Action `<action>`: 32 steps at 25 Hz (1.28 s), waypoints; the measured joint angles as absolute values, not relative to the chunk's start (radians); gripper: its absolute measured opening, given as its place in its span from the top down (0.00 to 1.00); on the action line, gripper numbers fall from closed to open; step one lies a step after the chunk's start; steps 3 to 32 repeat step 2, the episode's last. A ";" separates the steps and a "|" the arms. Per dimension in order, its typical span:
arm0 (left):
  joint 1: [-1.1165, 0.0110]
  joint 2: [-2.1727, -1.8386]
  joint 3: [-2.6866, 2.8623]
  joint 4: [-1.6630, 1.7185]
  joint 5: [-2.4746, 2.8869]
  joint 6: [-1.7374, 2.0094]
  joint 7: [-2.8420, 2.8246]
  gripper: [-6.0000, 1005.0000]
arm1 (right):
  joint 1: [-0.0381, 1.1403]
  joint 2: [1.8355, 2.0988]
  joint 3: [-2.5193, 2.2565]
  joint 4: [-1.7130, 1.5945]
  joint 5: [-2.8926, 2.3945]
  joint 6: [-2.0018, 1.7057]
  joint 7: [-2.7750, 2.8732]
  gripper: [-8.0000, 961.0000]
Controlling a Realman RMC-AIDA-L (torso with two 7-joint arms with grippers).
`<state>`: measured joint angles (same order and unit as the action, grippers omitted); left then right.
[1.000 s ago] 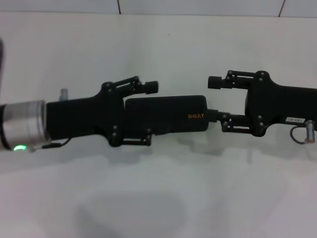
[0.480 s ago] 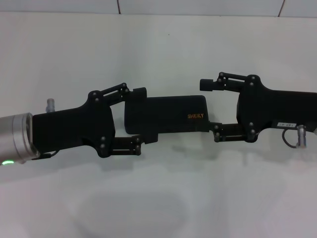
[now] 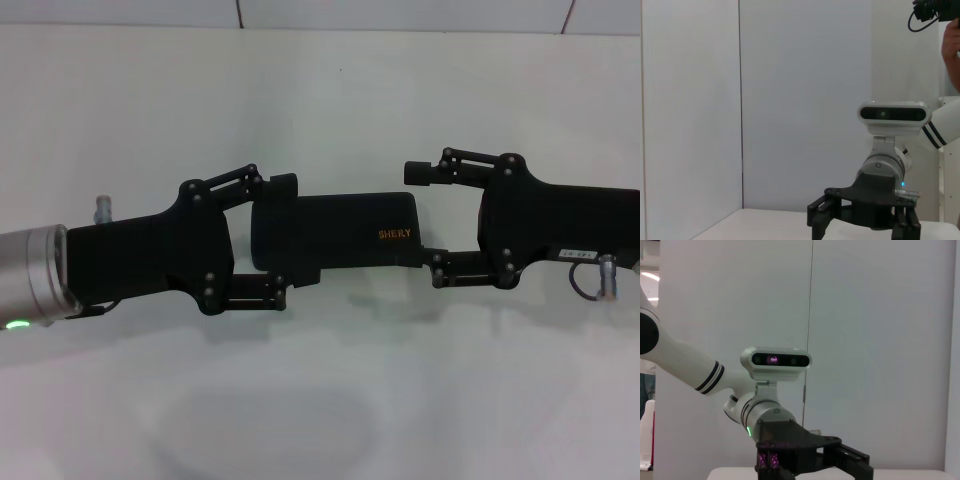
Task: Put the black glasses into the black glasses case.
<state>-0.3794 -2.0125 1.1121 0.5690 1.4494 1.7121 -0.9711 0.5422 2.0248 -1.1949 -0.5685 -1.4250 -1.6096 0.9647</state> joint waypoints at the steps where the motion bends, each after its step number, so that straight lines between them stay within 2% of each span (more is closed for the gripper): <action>1: -0.379 -2.013 1.112 0.569 1.449 1.712 -0.971 0.11 | 0.542 2.025 -1.195 -0.569 -1.425 -1.609 0.965 0.18; 32: -0.379 -2.013 1.112 0.569 1.449 1.712 -0.971 0.11 | 0.543 2.025 -1.195 -0.569 -1.425 -1.607 0.965 0.18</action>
